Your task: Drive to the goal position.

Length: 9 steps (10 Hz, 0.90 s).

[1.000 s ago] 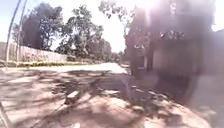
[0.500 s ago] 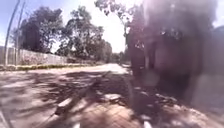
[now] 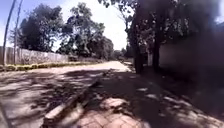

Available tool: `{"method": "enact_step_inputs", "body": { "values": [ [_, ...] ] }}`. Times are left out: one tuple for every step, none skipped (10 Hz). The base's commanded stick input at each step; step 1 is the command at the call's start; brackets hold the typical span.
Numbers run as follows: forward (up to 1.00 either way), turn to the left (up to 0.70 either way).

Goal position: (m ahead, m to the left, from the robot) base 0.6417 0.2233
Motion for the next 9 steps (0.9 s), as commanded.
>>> {"method": "enact_step_inputs", "body": {
  "values": [
    [0.70, -0.19],
    [0.70, -0.26],
    [0.70, -0.34],
    [0.70, -0.35],
    [0.70, -0.35],
    [0.70, -0.32],
    [0.70, -0.27],
    [0.70, -0.18],
    [0.70, -0.07]
  ]
}}
